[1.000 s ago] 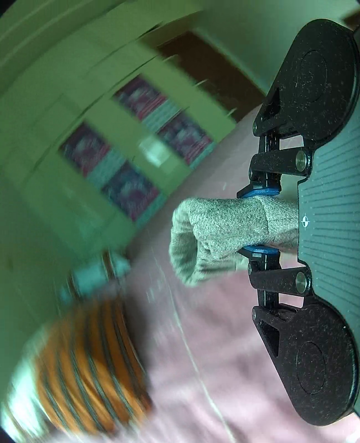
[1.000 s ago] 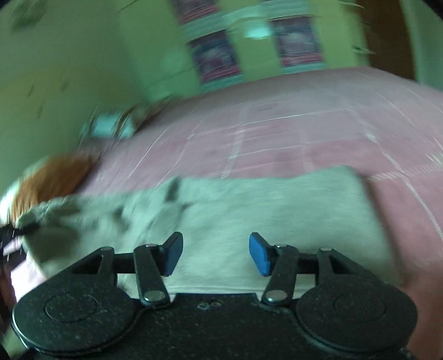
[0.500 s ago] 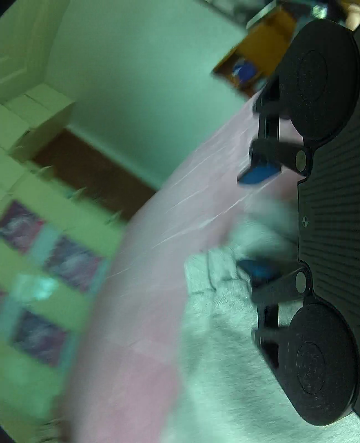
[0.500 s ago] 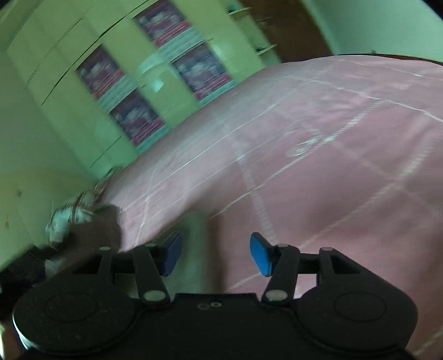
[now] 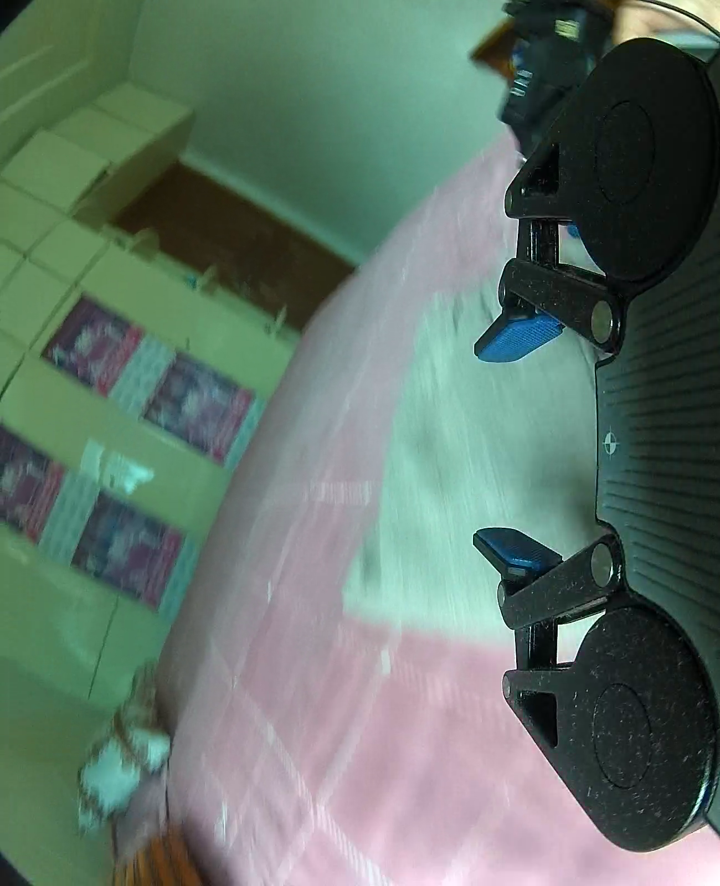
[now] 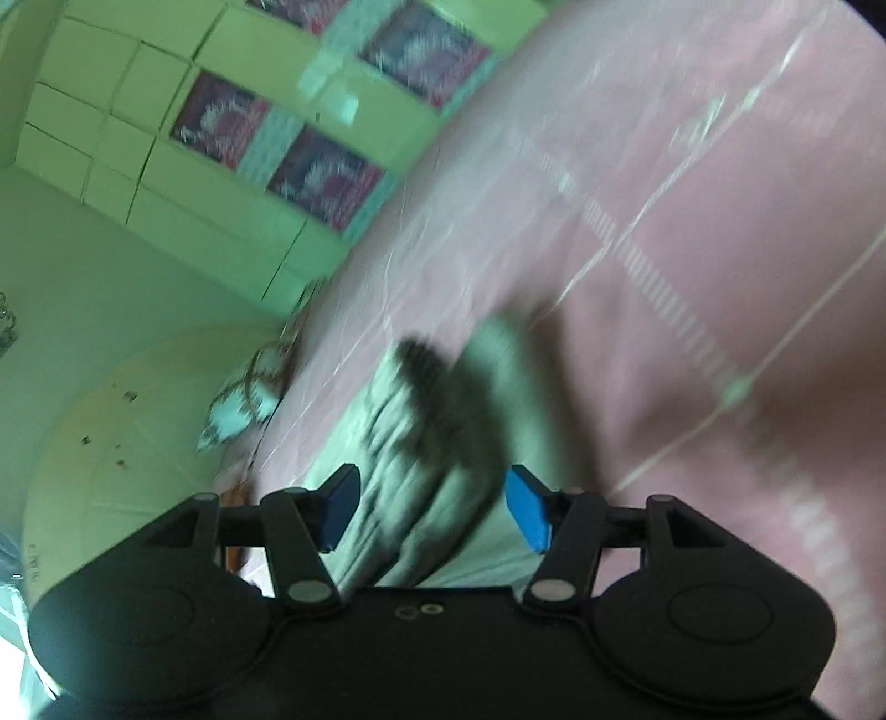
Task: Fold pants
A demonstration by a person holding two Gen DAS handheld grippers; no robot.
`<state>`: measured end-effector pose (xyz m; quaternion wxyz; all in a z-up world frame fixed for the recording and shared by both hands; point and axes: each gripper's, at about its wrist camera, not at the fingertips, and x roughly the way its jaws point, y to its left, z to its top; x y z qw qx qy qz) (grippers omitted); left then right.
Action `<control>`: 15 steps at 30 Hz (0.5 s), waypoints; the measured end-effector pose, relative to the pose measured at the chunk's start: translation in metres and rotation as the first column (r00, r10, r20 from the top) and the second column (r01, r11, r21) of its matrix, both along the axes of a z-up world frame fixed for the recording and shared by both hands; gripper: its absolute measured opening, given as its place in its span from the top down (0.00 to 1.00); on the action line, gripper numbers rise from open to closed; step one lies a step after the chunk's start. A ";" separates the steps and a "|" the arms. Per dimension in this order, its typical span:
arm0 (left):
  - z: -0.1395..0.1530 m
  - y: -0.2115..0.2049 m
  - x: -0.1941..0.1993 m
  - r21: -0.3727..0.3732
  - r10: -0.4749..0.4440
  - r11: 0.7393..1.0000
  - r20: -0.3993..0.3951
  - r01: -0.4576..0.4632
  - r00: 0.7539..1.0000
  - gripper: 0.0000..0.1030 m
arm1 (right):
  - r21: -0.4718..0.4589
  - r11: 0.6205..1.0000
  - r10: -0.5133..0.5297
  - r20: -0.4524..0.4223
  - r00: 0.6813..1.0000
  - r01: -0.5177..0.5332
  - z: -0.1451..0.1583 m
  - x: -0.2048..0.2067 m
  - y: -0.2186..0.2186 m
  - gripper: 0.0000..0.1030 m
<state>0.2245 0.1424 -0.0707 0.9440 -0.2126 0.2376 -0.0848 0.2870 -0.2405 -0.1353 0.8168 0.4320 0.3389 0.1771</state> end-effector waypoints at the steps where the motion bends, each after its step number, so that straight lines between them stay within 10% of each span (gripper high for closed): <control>1: -0.007 0.013 -0.013 -0.004 0.017 1.000 -0.013 -0.017 1.000 0.36 | 0.021 1.000 0.011 -0.025 1.000 -0.010 -0.004 0.004 0.007 0.50; 15: -0.045 0.024 -0.040 0.040 -0.037 0.998 -0.103 0.041 0.994 0.36 | -0.007 0.999 -0.031 -0.094 0.995 0.031 -0.014 0.026 0.057 0.50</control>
